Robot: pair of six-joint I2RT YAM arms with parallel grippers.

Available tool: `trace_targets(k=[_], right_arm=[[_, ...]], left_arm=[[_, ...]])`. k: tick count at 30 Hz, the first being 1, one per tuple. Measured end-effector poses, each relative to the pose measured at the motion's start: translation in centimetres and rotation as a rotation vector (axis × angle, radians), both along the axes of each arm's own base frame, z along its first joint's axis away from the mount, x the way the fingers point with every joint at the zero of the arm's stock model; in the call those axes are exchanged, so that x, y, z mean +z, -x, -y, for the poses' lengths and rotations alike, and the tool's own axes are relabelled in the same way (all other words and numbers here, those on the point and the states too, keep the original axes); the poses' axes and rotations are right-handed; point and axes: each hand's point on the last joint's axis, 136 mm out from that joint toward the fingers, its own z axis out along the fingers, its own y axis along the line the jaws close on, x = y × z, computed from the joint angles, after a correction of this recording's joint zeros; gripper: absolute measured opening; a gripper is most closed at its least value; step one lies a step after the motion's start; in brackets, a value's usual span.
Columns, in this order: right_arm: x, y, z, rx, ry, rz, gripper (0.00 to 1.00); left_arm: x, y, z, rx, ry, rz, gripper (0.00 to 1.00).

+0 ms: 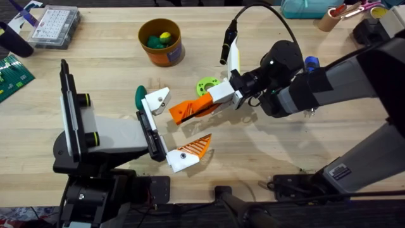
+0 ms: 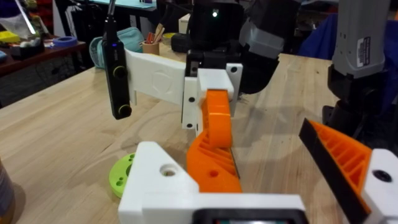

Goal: Pick up the gripper from the table and insert it into the empty holder that is missing its gripper. Then pick up a screw, insert it into the mounting hole, and use the screwdriver to tighten it. Finally, clean up the table by picking up the vegetable and placing it into the bucket.

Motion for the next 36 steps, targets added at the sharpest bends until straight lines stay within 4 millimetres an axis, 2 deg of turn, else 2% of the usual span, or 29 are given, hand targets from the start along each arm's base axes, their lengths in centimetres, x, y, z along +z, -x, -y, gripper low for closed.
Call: trace_targets(k=[27,36], right_arm=[[0.5,-0.6,-0.3,-0.038,-0.022,0.030,0.024],[1.5,-0.7,-0.3,-0.042,-0.037,0.055,0.024]], left_arm=[[0.0,0.0,0.0,0.002,-0.001,-0.006,0.986],[0.0,0.0,0.0,0.002,-0.001,-0.006,0.986]])
